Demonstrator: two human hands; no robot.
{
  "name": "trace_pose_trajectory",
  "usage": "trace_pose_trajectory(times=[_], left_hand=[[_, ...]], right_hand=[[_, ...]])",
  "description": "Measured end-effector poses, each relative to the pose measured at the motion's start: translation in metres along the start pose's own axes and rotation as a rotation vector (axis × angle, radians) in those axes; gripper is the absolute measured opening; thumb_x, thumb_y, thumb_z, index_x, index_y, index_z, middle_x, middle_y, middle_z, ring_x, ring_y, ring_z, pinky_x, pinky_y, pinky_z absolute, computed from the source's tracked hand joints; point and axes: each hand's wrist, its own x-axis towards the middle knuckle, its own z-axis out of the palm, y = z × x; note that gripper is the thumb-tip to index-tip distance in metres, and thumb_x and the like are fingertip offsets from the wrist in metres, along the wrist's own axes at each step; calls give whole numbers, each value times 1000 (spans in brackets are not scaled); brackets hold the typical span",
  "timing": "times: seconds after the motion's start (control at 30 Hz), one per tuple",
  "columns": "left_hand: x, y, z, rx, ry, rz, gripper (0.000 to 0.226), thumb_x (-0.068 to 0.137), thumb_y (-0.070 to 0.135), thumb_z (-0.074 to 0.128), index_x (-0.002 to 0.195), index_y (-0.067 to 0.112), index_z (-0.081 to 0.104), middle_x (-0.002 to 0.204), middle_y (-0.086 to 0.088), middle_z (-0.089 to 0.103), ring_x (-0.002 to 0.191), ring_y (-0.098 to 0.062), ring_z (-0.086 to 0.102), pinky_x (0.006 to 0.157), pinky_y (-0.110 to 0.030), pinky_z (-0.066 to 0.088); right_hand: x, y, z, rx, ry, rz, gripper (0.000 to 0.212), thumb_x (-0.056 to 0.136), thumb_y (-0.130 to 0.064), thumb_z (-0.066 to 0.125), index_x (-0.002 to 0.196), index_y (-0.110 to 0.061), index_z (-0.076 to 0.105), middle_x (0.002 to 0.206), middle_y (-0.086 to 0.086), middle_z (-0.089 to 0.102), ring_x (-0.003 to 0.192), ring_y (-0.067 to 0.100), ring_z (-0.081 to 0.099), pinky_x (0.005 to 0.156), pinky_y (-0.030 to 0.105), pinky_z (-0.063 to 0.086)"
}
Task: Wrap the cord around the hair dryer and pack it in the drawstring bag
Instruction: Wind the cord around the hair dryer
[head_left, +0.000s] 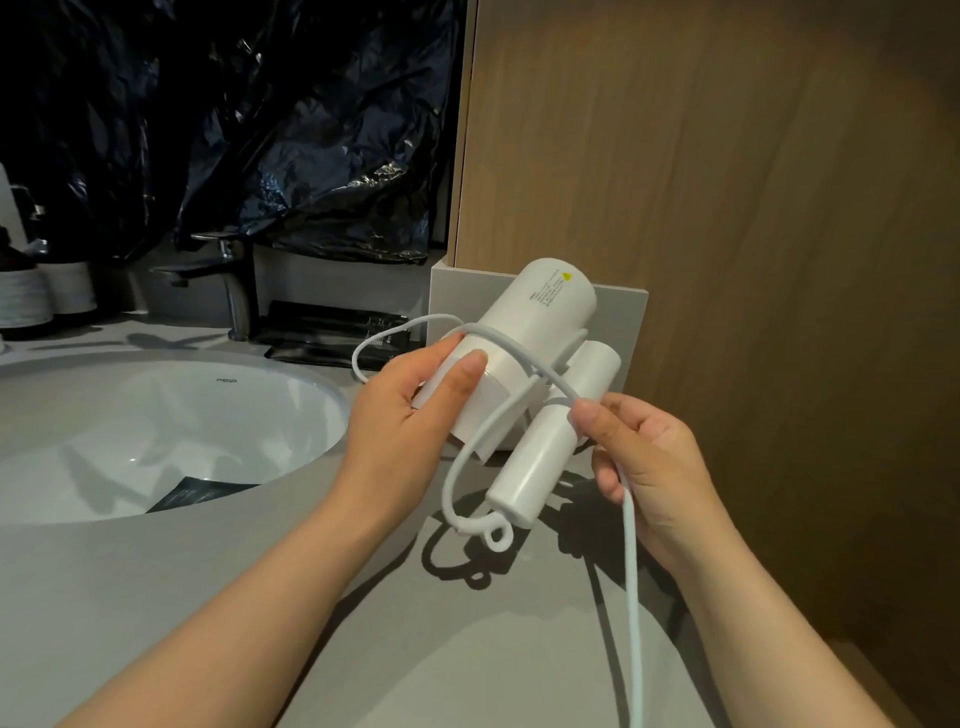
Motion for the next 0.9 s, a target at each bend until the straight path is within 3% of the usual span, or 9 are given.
trace_pose_trajectory(times=[0.17, 0.27, 0.33, 0.43, 0.53, 0.6, 0.9], left_hand=[[3, 2, -2, -67, 67, -52, 24, 97, 29, 51, 106, 21, 72, 89, 13, 71, 77, 3, 62, 64, -12, 49], [1, 1, -3, -31, 61, -42, 21, 97, 30, 51, 101, 35, 71, 90, 18, 71, 81, 4, 61, 69, -16, 52], [1, -1, -4, 96, 56, -15, 20, 99, 35, 49, 99, 44, 67, 97, 19, 69, 93, 9, 57, 81, -16, 49], [1, -2, -5, 181, -58, -36, 20, 91, 58, 45, 104, 54, 59, 108, 21, 61, 105, 7, 52, 88, -21, 44], [-2, -1, -5, 258, -157, -118, 75, 54, 72, 61, 125, 51, 45, 123, 25, 47, 108, 8, 48, 81, -12, 40], [-4, -1, -5, 362, -190, -120, 103, 40, 70, 71, 134, 47, 37, 127, 24, 42, 110, 4, 47, 84, -17, 41], [-5, 2, -6, 457, -268, -141, 123, 28, 74, 74, 138, 47, 27, 125, 19, 33, 111, -1, 44, 84, -20, 42]], right_hand=[[-4, -4, -4, 54, -169, 13, 37, 73, -20, 65, 109, -12, 66, 66, 3, 67, 42, 10, 55, 45, 15, 49], [-5, -5, -3, 51, -164, -3, 38, 75, -19, 65, 113, -13, 65, 71, 3, 69, 44, 11, 57, 46, 16, 50], [-5, -3, -2, 50, -130, -17, 35, 77, -20, 65, 111, -14, 66, 74, 3, 70, 45, 11, 57, 47, 16, 51], [-5, -2, -2, 37, -94, -19, 30, 79, -20, 64, 109, -14, 67, 77, 1, 72, 47, 12, 59, 48, 16, 51], [-5, -2, -1, 26, -82, -27, 31, 79, -23, 65, 108, -15, 67, 80, 1, 73, 48, 12, 59, 49, 16, 51], [-6, -2, -1, -3, -70, -37, 30, 79, -25, 65, 107, -16, 68, 79, 0, 73, 48, 12, 59, 49, 15, 50], [-6, -3, -1, -32, -67, -53, 33, 75, -25, 66, 107, -19, 67, 78, 0, 73, 48, 12, 59, 48, 16, 51]])
